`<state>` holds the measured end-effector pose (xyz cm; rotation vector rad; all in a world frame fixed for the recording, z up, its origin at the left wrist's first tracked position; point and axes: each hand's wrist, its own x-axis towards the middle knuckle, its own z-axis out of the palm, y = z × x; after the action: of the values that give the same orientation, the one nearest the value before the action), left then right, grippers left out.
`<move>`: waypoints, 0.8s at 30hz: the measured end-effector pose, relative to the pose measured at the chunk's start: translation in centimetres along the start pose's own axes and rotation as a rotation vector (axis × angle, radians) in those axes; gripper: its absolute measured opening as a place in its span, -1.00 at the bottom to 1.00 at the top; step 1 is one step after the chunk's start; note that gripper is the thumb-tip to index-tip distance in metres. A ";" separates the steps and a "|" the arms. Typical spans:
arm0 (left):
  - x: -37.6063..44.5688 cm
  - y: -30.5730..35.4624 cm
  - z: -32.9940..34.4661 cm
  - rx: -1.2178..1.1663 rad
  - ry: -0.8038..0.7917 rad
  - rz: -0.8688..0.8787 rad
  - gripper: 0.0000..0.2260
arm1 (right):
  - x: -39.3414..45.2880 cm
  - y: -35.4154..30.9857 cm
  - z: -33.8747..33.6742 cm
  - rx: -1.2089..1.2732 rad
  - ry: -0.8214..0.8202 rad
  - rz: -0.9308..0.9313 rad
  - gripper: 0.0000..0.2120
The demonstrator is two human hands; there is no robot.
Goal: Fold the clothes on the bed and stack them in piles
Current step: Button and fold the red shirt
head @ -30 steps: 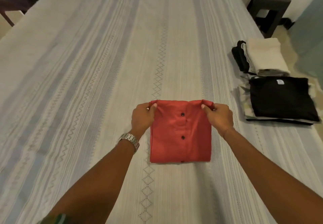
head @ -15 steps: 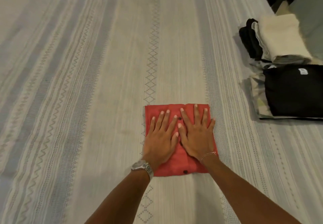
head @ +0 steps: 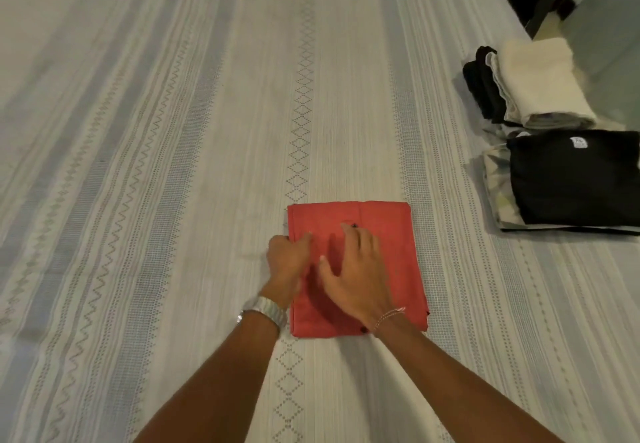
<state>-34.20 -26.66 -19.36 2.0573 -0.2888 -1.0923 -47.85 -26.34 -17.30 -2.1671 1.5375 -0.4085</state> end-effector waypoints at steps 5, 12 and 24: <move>-2.0 4.0 -1.8 0.046 -0.302 0.226 -0.87 | 0.7 -4.0 -0.3 0.146 -0.168 0.146 -0.21; -4.4 5.5 -2.5 -0.180 -0.449 0.200 -0.61 | 1.7 -2.7 -5.7 0.352 0.053 0.270 -0.89; -10.4 1.0 5.8 -0.533 -0.839 -0.263 -0.32 | -3.6 8.4 -21.8 1.249 -0.079 0.664 -0.78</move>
<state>-44.92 -25.04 -14.29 1.1095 -0.1066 -1.9238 -66.38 -29.42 -2.97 -0.6786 1.2757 -0.7498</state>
